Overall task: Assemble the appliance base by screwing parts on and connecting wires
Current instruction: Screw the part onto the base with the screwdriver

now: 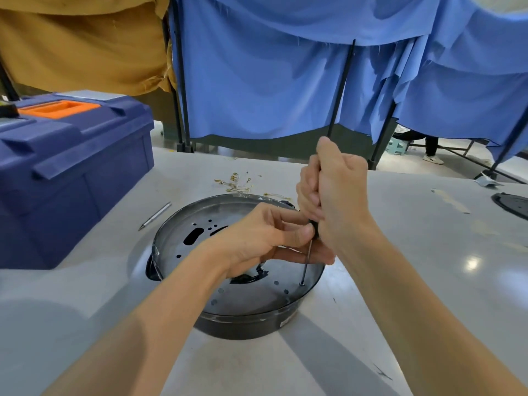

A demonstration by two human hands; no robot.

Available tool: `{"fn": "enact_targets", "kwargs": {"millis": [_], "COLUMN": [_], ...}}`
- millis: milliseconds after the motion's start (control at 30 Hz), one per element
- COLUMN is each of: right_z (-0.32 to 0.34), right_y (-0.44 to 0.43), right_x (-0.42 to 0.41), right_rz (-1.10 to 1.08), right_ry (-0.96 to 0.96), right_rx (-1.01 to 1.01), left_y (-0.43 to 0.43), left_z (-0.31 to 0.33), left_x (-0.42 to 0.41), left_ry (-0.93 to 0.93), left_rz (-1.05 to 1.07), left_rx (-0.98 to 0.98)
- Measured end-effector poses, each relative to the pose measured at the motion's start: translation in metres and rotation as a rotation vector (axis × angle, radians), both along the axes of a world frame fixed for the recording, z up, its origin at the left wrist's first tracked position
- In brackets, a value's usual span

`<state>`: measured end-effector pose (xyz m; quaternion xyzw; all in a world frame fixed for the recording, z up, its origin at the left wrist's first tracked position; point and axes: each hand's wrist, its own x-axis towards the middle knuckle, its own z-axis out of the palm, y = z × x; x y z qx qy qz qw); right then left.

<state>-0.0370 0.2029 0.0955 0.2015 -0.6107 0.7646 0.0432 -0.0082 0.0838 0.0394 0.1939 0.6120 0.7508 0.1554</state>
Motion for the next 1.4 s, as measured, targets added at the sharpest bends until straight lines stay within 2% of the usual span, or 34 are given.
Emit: {"fn": "enact_targets", "kwargs": {"millis": [67, 133, 167, 233, 300, 367, 433, 567, 667, 733, 800, 867, 967, 1033, 1133, 1267, 1400], "right_z": [-0.006, -0.011, -0.009, 0.003, 0.016, 0.018, 0.013, 0.004, -0.003, -0.011, -0.017, -0.015, 0.009, 0.021, 0.016, 0.007, 0.001], "right_y": [-0.008, -0.013, -0.012, -0.004, 0.010, 0.014, 0.012, 0.009, 0.008, 0.003, -0.005, -0.006, 0.005, 0.014, 0.013, 0.009, 0.002], "right_x": [0.008, 0.013, 0.012, 0.003, -0.006, -0.010, -0.010, -0.003, 0.005, 0.012, 0.017, 0.015, -0.002, -0.012, -0.015, -0.005, 0.007], "right_rz": [-0.245, -0.288, -0.191, 0.191, 0.498, 0.678, 0.725, 0.399, 0.018, -0.261, -0.359, -0.208, 0.284, 0.533, 0.697, 0.374, -0.181], "right_ry": [0.089, 0.129, 0.092, -0.087, -0.192, -0.204, -0.224, -0.160, -0.075, 0.024, 0.092, 0.046, -0.117, -0.133, -0.143, -0.099, 0.050], "right_rx": [0.041, 0.078, 0.081, 0.114, 0.236, 0.239, 0.147, 0.015, -0.110, -0.107, -0.049, 0.010, 0.159, 0.251, 0.164, 0.024, -0.013], "left_y": [0.004, 0.001, -0.002, -0.005, -0.005, -0.004, -0.004, -0.003, 0.003, 0.007, 0.006, 0.001, -0.005, -0.004, -0.005, -0.007, 0.004], "left_z": [0.002, 0.002, 0.002, 0.004, 0.005, 0.005, 0.005, 0.002, 0.001, 0.002, 0.001, 0.000, 0.000, 0.000, 0.001, 0.001, 0.002], "left_x": [0.001, 0.003, 0.004, 0.006, 0.008, 0.007, 0.008, 0.005, 0.001, 0.000, 0.000, 0.002, 0.003, 0.003, 0.003, 0.004, 0.001], "left_ry": [0.022, 0.024, 0.009, -0.025, -0.038, -0.014, -0.005, -0.029, -0.014, -0.014, 0.002, -0.021, -0.039, -0.028, -0.031, -0.032, 0.021], "left_rz": [0.020, 0.026, 0.028, 0.028, 0.023, -0.012, -0.038, -0.016, -0.012, -0.004, 0.009, 0.019, -0.010, -0.031, -0.053, -0.015, 0.023], "left_rx": [-0.038, -0.058, -0.052, -0.029, -0.029, -0.043, -0.035, -0.001, -0.022, -0.062, -0.090, -0.052, -0.018, -0.035, -0.038, -0.030, -0.083]}}
